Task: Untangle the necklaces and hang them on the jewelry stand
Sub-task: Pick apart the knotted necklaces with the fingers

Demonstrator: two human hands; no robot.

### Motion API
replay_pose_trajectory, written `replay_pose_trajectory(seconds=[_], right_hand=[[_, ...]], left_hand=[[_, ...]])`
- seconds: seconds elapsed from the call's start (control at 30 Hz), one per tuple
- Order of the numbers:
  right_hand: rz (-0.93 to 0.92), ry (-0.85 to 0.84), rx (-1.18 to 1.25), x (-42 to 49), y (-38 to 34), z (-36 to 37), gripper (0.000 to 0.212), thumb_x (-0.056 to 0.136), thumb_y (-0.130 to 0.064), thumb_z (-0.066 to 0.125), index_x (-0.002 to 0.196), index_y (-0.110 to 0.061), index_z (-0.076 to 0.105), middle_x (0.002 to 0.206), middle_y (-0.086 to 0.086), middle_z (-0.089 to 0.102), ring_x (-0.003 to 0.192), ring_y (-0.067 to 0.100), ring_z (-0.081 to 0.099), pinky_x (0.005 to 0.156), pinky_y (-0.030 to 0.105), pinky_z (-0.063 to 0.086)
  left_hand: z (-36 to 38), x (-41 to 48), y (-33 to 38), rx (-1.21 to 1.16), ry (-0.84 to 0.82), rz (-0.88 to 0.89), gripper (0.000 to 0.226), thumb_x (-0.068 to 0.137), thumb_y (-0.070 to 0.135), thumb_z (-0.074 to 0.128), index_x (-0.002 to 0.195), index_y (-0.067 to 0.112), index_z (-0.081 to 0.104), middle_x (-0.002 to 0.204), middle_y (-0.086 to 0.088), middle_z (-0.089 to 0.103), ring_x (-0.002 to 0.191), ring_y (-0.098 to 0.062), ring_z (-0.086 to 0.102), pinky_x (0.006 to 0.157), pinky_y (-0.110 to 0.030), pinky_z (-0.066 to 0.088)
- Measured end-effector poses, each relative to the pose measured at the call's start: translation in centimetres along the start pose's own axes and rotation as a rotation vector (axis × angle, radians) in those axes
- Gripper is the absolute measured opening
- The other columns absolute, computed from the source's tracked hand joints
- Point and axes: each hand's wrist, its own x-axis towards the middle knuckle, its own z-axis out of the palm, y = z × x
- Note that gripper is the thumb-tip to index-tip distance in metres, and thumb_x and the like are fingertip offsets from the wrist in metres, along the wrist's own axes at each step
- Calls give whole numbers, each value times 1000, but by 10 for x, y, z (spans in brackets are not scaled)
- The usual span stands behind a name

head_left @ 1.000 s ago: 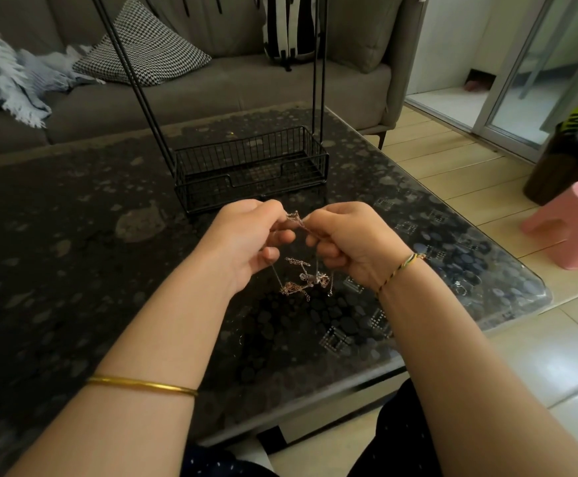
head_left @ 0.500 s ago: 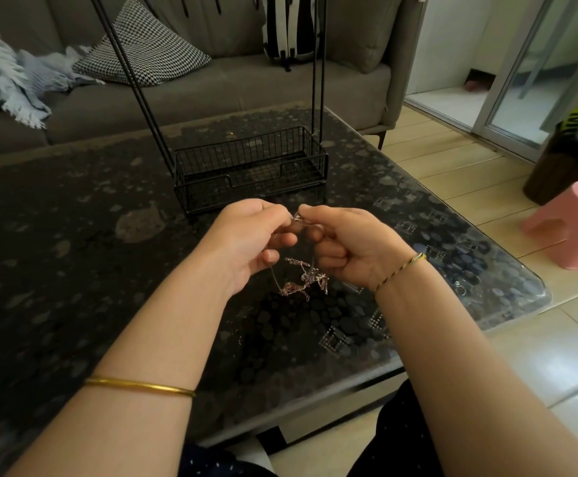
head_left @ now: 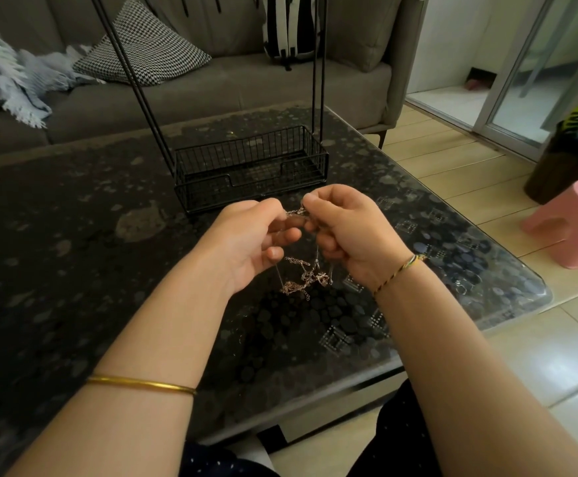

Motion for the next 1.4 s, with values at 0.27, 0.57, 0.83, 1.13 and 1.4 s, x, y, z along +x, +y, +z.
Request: replay_pose_trajectory(seconds=[0.27, 0.57, 0.83, 1.13, 1.4], right_hand=[[-59, 56, -42, -3, 0, 4, 9, 93, -14, 58, 85, -12, 56, 63, 0, 54, 37, 4, 42, 35, 15, 31], [-128, 74, -89, -3, -1, 3, 8, 93, -11, 58, 84, -11, 59, 65, 2, 56, 39, 3, 43, 37, 14, 34], [-170, 56, -88, -2, -2, 4, 8, 93, -9, 57, 85, -9, 60, 62, 1, 56, 39, 3, 42, 38, 13, 33], [-158, 102, -101, -1, -1, 1, 5, 92, -11, 59, 91, -7, 61, 63, 0, 54, 40, 4, 41, 38, 15, 32], [-141, 99, -98, 0, 0, -1, 5, 90, -13, 63, 85, -12, 63, 62, 0, 51, 40, 3, 41, 39, 14, 33]], left_hand=[[3, -2, 0, -165, -13, -63, 11, 95, 3, 47, 89, 7, 55, 74, -8, 63, 47, -8, 59, 33, -15, 32], [3, -2, 0, -168, -34, -93, 13, 94, 3, 48, 88, 8, 59, 67, -4, 61, 47, -6, 57, 33, -15, 33], [4, -3, -1, -57, -50, -57, 8, 92, 7, 59, 87, 9, 65, 72, -1, 65, 50, -2, 54, 36, -12, 31], [-1, 1, 0, -108, 2, -114, 9, 89, 6, 57, 82, 10, 59, 73, -4, 59, 48, -7, 53, 34, -14, 31], [-4, -1, 2, -156, -60, -165, 5, 88, 9, 53, 91, 10, 57, 82, -7, 69, 54, -8, 55, 36, -14, 31]])
